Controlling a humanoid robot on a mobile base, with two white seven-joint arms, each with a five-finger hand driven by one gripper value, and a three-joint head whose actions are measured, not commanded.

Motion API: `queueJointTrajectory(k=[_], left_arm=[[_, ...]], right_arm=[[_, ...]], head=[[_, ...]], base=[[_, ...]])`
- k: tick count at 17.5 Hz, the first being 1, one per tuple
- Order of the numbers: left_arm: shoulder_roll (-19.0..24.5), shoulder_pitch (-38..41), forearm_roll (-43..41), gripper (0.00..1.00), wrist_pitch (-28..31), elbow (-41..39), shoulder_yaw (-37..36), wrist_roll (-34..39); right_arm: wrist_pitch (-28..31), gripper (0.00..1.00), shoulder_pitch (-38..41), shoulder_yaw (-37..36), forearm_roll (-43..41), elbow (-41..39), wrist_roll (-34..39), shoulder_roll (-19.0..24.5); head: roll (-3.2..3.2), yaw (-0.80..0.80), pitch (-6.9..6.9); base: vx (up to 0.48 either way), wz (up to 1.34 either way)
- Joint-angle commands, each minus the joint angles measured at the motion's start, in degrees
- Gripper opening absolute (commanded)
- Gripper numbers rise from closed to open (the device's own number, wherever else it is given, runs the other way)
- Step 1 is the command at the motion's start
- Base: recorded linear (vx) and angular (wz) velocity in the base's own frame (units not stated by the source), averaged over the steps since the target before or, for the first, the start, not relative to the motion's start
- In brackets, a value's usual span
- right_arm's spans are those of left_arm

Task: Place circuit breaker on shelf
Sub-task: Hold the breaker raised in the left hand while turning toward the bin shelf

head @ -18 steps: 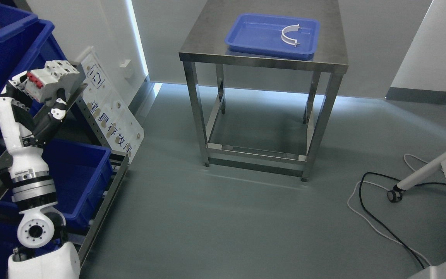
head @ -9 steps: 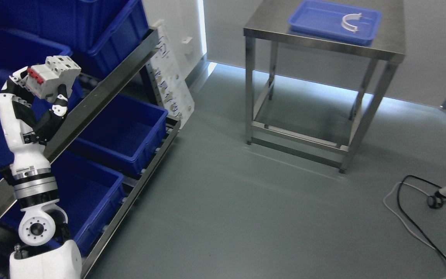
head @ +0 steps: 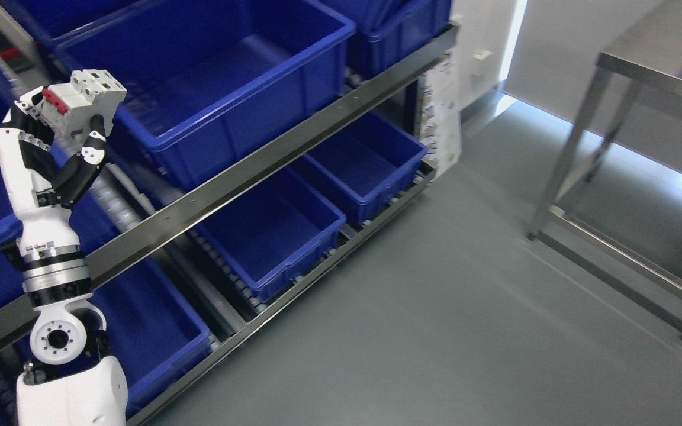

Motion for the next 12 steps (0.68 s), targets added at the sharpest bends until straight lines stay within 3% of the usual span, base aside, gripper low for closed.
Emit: queueJointTrajectory(k=[1,8,12], left_arm=[[1.0,-1.5,0.1,0.05,0.1,-0.1,-0.9,-0.1],[1.0,-7.0,-0.1,0.05,4.0,0.3,-1.9,-0.2],[1.0,-10.0,-0.9,0.06,11.1,2.6,-2.6,-1.9]], right_arm=[[0.7,1.0,0.0,1.1,0.0,0.0,-0.1,-1.0],[0.7,1.0,0.0,1.1,0.0,0.0,-0.2,-1.0],[0.6,1.0,0.0,1.1,0.0,0.0,-0.2,-1.0]], head=[[0.0,0.0,0.0],[0.0,0.0,0.0],[0.0,0.0,0.0]], base=[[0.005,1.02],[0.072,0.78],[0.16,0.35]])
